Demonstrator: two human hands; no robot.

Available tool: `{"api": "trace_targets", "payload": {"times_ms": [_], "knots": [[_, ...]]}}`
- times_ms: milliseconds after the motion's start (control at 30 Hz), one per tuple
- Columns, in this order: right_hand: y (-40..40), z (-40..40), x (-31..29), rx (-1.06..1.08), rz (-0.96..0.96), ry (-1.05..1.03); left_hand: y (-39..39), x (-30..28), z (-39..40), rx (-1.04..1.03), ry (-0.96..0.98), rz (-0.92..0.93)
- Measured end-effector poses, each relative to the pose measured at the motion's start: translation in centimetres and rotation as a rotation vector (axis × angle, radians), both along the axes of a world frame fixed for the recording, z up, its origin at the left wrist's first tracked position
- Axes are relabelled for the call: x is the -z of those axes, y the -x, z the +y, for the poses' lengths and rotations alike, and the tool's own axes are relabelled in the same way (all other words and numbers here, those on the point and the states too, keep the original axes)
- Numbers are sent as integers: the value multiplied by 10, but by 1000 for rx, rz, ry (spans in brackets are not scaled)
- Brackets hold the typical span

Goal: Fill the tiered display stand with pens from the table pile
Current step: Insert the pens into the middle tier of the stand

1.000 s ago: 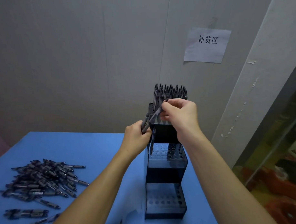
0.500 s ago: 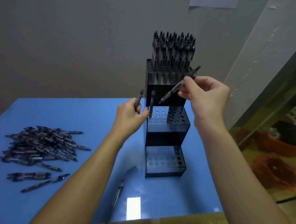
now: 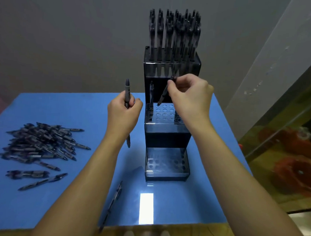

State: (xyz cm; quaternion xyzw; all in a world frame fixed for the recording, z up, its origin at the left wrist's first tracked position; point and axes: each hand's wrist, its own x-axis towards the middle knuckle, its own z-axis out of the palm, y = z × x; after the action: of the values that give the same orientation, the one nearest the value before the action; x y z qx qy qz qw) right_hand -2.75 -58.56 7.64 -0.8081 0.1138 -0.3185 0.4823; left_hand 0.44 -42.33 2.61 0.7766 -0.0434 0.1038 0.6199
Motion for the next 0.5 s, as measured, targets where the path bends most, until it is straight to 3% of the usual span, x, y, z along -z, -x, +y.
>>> {"api": "trace_targets", "payload": {"times_ms": [500], "knots": [[-25,32,15,67,341,266,-12,-7,9,61,31,-12]]}}
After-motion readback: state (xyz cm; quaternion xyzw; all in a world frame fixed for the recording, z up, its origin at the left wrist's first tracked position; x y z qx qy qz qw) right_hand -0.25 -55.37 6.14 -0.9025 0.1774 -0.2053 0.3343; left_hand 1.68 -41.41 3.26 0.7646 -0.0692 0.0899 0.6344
